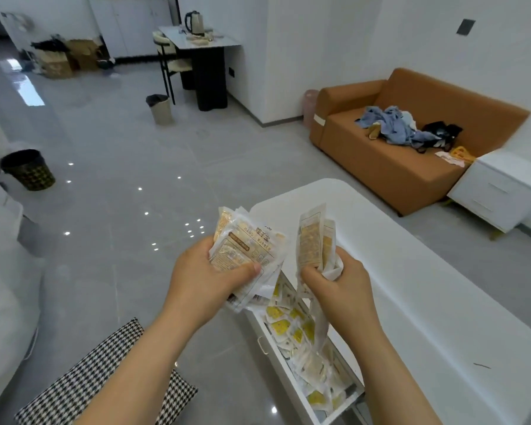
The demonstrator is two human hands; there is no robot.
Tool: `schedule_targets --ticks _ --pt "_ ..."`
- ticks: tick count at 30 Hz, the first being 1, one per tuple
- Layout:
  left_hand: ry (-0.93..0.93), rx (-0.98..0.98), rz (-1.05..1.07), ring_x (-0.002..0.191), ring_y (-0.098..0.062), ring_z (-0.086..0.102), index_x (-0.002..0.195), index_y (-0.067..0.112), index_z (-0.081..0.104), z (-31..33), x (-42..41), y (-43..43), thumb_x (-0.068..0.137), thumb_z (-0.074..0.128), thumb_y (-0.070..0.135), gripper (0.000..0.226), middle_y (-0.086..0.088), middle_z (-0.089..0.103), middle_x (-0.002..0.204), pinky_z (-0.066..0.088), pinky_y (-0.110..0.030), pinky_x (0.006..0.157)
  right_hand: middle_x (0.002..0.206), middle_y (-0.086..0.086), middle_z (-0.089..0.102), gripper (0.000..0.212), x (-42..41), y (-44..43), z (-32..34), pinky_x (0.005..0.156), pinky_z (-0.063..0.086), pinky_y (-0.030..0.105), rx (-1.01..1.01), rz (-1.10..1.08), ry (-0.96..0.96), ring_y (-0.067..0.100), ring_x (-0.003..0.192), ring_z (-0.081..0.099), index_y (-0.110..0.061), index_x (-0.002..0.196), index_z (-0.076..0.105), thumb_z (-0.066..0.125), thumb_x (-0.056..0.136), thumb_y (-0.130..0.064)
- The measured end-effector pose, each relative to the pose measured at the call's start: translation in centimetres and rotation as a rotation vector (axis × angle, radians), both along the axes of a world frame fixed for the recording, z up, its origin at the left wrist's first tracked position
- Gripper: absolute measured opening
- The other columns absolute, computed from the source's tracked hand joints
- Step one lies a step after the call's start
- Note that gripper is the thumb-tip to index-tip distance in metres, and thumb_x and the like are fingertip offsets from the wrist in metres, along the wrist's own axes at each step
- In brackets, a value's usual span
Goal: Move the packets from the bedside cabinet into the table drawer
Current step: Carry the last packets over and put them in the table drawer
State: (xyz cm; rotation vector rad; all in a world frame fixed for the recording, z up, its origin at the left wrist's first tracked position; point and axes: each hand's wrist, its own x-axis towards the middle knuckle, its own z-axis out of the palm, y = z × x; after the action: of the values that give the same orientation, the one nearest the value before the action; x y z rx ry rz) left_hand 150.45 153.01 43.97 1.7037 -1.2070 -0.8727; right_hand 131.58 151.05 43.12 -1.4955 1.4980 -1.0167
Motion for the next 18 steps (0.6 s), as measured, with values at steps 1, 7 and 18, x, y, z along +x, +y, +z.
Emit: schedule_targets --ticks 1,7,18 --pt "0.002 -0.003 -0.009 0.069 0.004 0.067 0.087 0.03 0.069 0.0 -0.2 -1.4 0.066 0.084 0.024 0.027 0.017 0.073 0.081 0.052 -0.019 0.06 0.071 0.008 0.061 0.014 -0.1 -1.1 0.1 0.053 0.044 0.028 0.0 -0.015 0.003 0.02 0.061 0.054 -0.013 0.072 0.057 0.056 0.066 -0.025" --pt "0.013 -0.001 -0.124 0.069 0.003 0.068 0.087 0.029 0.069 0.2 -1.6 -7.9 0.066 0.084 0.023 0.026 0.019 0.073 0.08 0.053 -0.02 0.06 0.072 0.007 0.059 0.015 -1.4 -5.9 0.5 0.048 0.042 0.025 0.005 -0.128 -0.006 0.01 0.056 0.048 -0.014 0.073 0.057 0.056 0.067 -0.027" --pt "0.014 -0.049 -0.384 0.07 0.004 0.067 0.088 0.03 0.069 0.3 -3.2 -19.5 0.067 0.084 0.025 0.026 0.018 0.073 0.079 0.05 -0.011 0.054 0.081 0.009 0.063 0.004 -2.8 -12.7 0.3 0.044 0.047 0.014 -0.032 -0.382 0.012 0.022 0.068 0.059 -0.011 0.084 0.06 0.061 0.081 -0.013"
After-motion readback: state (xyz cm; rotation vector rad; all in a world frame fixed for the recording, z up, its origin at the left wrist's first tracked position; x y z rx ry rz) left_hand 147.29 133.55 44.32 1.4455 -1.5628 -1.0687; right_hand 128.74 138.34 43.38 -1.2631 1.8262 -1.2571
